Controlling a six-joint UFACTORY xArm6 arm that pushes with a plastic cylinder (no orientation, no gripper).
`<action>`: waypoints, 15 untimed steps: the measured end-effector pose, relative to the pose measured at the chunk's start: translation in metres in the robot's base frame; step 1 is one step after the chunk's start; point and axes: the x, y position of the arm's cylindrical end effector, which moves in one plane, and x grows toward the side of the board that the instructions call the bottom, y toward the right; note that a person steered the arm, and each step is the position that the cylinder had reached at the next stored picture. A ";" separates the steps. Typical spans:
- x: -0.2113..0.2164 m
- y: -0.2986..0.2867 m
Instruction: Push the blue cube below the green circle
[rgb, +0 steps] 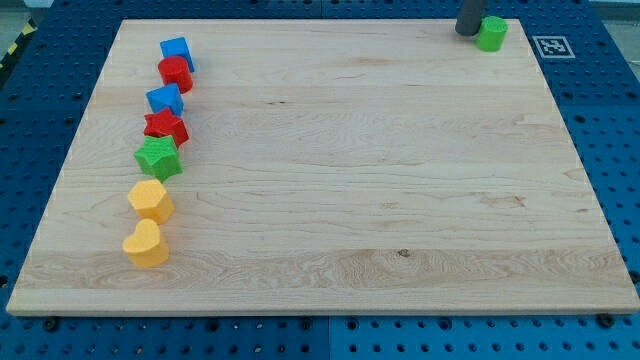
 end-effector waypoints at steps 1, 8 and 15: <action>-0.006 -0.022; -0.014 -0.517; 0.074 -0.368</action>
